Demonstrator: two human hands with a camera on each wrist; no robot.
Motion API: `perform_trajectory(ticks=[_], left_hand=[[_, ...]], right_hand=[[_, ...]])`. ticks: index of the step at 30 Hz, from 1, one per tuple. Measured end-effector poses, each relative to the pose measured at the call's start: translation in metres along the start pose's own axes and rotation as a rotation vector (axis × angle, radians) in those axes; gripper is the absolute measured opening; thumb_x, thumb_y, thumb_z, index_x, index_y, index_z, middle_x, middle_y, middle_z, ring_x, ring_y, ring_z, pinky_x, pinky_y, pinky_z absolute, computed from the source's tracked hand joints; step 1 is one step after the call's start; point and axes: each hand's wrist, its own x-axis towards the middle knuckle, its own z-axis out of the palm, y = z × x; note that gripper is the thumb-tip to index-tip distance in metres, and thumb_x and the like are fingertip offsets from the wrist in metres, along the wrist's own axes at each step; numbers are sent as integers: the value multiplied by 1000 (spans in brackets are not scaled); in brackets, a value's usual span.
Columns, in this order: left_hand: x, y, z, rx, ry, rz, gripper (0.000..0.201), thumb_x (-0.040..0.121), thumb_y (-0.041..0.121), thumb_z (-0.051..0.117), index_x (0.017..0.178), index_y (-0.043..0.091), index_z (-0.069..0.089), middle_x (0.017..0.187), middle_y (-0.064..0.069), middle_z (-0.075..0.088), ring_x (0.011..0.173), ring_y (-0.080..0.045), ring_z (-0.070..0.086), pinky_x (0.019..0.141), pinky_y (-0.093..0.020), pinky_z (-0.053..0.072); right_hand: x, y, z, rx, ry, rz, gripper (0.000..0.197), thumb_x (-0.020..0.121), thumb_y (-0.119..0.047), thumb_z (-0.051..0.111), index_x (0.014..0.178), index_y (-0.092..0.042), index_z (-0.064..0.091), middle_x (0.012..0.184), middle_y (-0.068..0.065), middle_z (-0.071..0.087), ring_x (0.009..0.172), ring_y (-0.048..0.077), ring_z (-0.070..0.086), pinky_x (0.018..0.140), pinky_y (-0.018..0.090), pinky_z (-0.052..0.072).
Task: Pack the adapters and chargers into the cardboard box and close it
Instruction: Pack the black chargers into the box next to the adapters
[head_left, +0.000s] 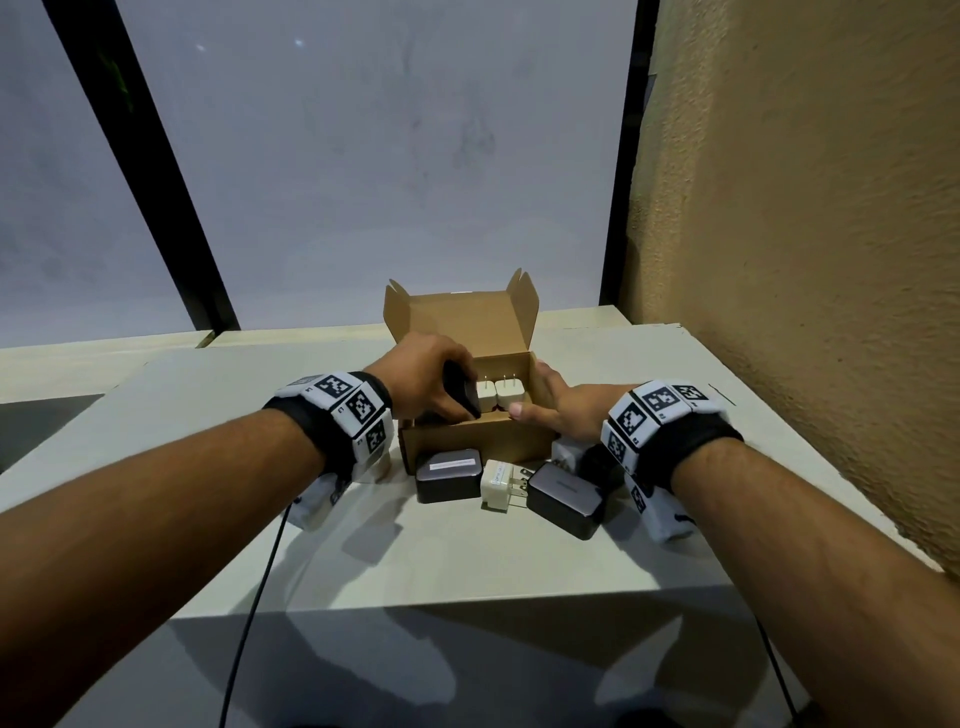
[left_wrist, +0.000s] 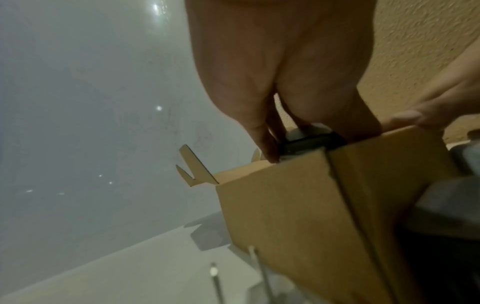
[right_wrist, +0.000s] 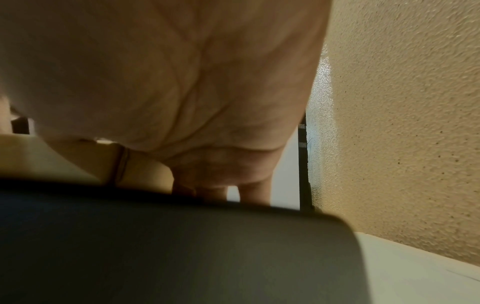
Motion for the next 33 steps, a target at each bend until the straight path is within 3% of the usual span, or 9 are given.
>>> perform_trajectory(ticks=[3, 6, 10, 15, 20, 26, 30, 33], left_hand=[[2, -1, 2, 101, -76, 48, 38, 72, 27, 82, 106, 16, 72, 115, -3, 68, 108, -22, 62, 90, -30, 53], [2, -2, 6, 194, -159, 82, 33, 82, 10, 72, 114, 18, 72, 129, -6, 63, 119, -23, 57, 96, -30, 47], [5, -7, 10, 270, -247, 94, 44, 85, -4, 61, 119, 23, 69, 140, -3, 54, 128, -22, 51, 100, -30, 47], [6, -8, 8, 316, -300, 129, 45, 89, -1, 59, 127, 23, 63, 146, -5, 48, 131, -22, 47, 100, -29, 44], [3, -13, 8, 280, -322, 138, 36, 95, 11, 53, 129, 23, 61, 148, -4, 45, 134, -22, 44, 107, -33, 41], [-1, -16, 6, 164, -357, 131, 32, 97, 18, 51, 127, 23, 63, 137, 6, 58, 127, -17, 52, 108, -35, 41], [-5, -13, 6, 177, -382, 107, 35, 99, 16, 46, 130, 25, 59, 135, 4, 60, 124, -19, 53, 107, -37, 41], [-13, -8, 3, 147, -307, 100, 34, 99, 19, 48, 130, 25, 59, 132, 2, 61, 120, -19, 55, 103, -33, 42]], right_hand=[[-3, 1, -1, 21, 2, -12, 86, 89, -68, 30, 152, -26, -9, 157, 11, 24, 140, 32, 32, 114, 42, 21], [-4, 0, -1, 20, -4, -9, 87, 89, -69, 29, 152, -25, -9, 156, 13, 27, 139, 33, 35, 113, 42, 22], [-2, 0, -1, 26, -5, -12, 87, 89, -69, 30, 152, -25, -10, 155, 14, 29, 138, 33, 36, 112, 42, 23], [1, 1, 1, 25, -5, 4, 88, 87, -71, 29, 152, -26, -10, 157, 13, 25, 140, 34, 33, 114, 43, 22], [3, 1, 2, 2, 13, 15, 86, 87, -72, 28, 152, -27, -8, 158, 12, 23, 141, 34, 31, 114, 45, 21], [2, 1, 2, -6, 15, 9, 86, 88, -71, 27, 152, -28, -8, 158, 11, 21, 141, 34, 30, 114, 45, 21], [4, 3, 3, 4, 29, -1, 86, 87, -72, 27, 152, -29, -9, 158, 10, 21, 141, 34, 31, 114, 45, 21], [7, 3, 5, 11, 20, 8, 86, 86, -73, 26, 151, -30, -10, 158, 10, 22, 139, 35, 34, 114, 45, 22]])
